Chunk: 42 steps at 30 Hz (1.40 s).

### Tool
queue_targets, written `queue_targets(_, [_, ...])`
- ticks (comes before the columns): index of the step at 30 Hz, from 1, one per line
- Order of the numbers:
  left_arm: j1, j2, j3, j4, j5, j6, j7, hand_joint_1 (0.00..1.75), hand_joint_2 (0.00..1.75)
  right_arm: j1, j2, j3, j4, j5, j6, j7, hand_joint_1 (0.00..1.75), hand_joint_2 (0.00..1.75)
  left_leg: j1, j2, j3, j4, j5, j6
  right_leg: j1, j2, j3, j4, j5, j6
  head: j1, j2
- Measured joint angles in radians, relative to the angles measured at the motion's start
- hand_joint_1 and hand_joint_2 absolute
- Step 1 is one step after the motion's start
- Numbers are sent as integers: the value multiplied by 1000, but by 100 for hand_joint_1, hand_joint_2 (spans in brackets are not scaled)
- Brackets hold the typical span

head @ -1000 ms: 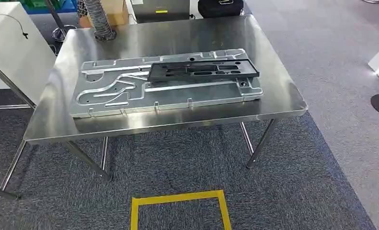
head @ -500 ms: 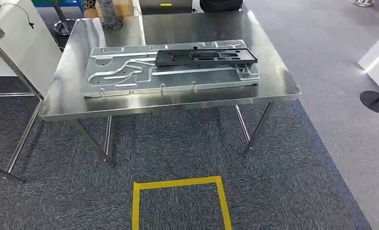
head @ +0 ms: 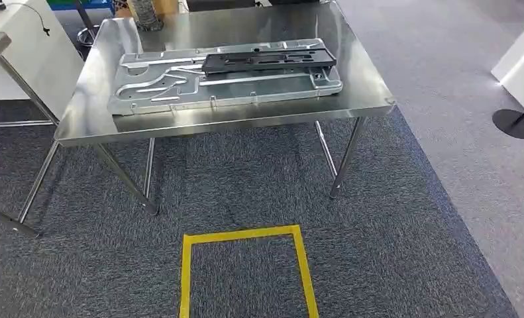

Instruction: Take the parts from the cabinet and place them on the table.

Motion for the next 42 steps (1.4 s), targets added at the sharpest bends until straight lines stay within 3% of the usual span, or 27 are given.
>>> queue_targets(1, [-2,0,0,0,-3,0,0,0,0,0,0,0,0,3,0,-4,0,0,0,0,54,-65,33,6,1,0,-18,4,11,3,0,0])
queue_targets(2, [-5,0,-1,0,-5,0,0,0,0,0,0,0,0,5,-1,-8,0,0,-1,0,119,-149,36,14,2,0,-32,7,22,5,0,0])
queue_targets(3, [-8,0,-2,0,-7,-1,0,0,0,-1,2,0,0,7,-2,-17,0,0,-6,-1,193,-242,6,22,3,0,-38,10,31,10,0,0])
queue_targets(4, [-12,0,-5,0,-7,-2,0,0,0,-1,3,0,0,8,-2,-27,0,0,-11,-1,235,-327,-19,27,6,-1,-44,11,40,16,0,0])
queue_targets(7, [-8,0,-7,0,-8,-4,0,0,0,0,3,0,0,13,-3,-55,0,0,-15,0,209,-333,-3,47,2,-3,-54,0,82,36,0,0])
queue_targets(8, [-6,-5,-7,0,-7,-4,0,0,0,1,3,0,1,14,-5,-63,0,0,-8,5,200,-338,13,55,-3,1,-60,6,69,42,0,0])
queue_targets(10, [-7,-5,-7,0,-7,-4,1,0,0,1,4,1,1,20,-5,-76,0,0,-11,8,171,-337,37,72,-7,7,-88,87,-55,52,0,0])
queue_targets(12, [-6,-6,-7,0,-6,-3,1,0,0,1,4,1,2,20,-5,-89,0,0,-14,7,137,-335,63,72,-9,8,-121,247,-161,61,0,0])
queue_targets(13, [-6,-6,-7,0,-6,-3,1,0,0,1,4,1,1,21,-5,-90,0,0,-14,8,117,-330,75,71,-9,8,-126,306,-167,64,0,0])
queue_targets(14, [-6,-6,-7,0,-6,-3,1,0,0,0,4,1,1,21,-5,-90,0,0,-14,8,97,-322,86,69,-9,8,-114,325,-143,65,0,0])
queue_targets(16, [-7,-7,-7,0,-6,-4,2,0,0,-1,4,1,1,21,-5,-90,0,0,-13,7,58,-306,103,64,-10,8,-37,256,-65,66,0,0])
queue_targets(17, [-7,-7,-7,0,-6,-5,2,0,0,-2,4,1,1,21,-6,-91,0,0,-13,7,38,-296,112,60,-10,8,32,169,-50,64,0,0])
queue_targets(18, [-7,-8,-7,0,-6,-6,2,0,0,-6,4,1,1,22,-6,-92,0,0,-14,6,25,-286,120,55,-10,8,109,73,-76,59,0,0])
queue_targets(19, [-8,-9,-7,0,-6,-5,1,0,0,-8,4,1,1,22,-6,-92,0,0,-18,7,13,-278,125,49,-3,9,158,-18,-108,50,0,0])
queue_targets(22, [-7,-9,-7,0,-6,-5,1,0,0,-7,4,1,1,22,-5,-98,0,0,-16,8,2,-281,156,33,1,10,142,-24,-106,25,0,0])
queue_targets(23, [-4,-9,-7,0,-6,-5,1,0,0,-6,5,1,2,22,-2,-98,0,0,-19,6,-4,-278,158,27,-8,5,135,-32,-93,14,0,0])
queue_targets(25, [-2,-9,-7,0,-7,-4,2,0,0,-8,5,1,2,22,4,-96,0,0,-12,-1,-27,-209,58,15,-7,0,115,-29,-74,-3,0,0])
queue_targets(26, [-2,-9,-7,0,-7,-3,2,0,0,-7,5,1,2,22,7,-92,0,0,-9,-1,-46,-128,-10,10,-5,-1,101,-28,-64,-4,0,0])
queue_targets(28, [-3,-11,-7,0,-8,-3,2,0,0,-7,5,1,2,22,8,-88,0,0,-5,-1,-73,11,-80,4,-2,-1,70,-22,-44,-6,0,0])
queue_targets(30, [-3,-11,-7,0,-8,-3,2,0,0,-7,5,1,2,22,8,-89,0,0,-4,-1,-40,25,-32,4,-1,-1,36,-14,-25,-4,0,0])
queue_targets(32, [-4,-11,-7,0,-7,-2,2,0,0,-6,5,0,2,22,10,-86,0,0,-4,-1,61,-102,41,14,0,1,7,-8,-12,1,0,0])
queue_targets(34, [-8,-10,-7,0,-6,-2,2,0,0,-5,6,0,2,19,19,-78,0,0,-12,-2,193,-272,18,31,5,1,-5,-2,-1,10,0,0])
queue_targets(35, [-9,-10,-7,0,-7,-2,2,0,0,-5,7,-2,2,8,38,-77,0,0,-13,-1,212,-327,-6,34,5,-1,-9,0,7,17,0,0])
queue_targets(37, [-8,-10,-8,0,-9,-2,2,0,0,-7,7,-16,2,-16,76,-72,0,0,-16,-1,200,-333,-7,38,3,-3,-20,1,24,28,0,0])
queue_targets(38, [-6,-10,-8,0,-10,-1,4,0,0,-7,6,-26,2,-27,98,-63,0,0,-8,-1,197,-342,2,49,9,-2,-22,2,26,35,0,0])
queue_targets(39, [-4,-10,-8,0,-13,-1,5,0,0,-7,6,-36,2,-42,119,-46,0,0,-5,3,195,-343,10,54,3,4,-26,16,8,39,0,0])
queue_targets(42, [-6,-9,-10,0,-17,-1,8,0,0,-5,7,-63,3,-61,141,-14,0,0,-11,4,177,-340,23,68,-5,7,-111,236,-126,50,0,0])
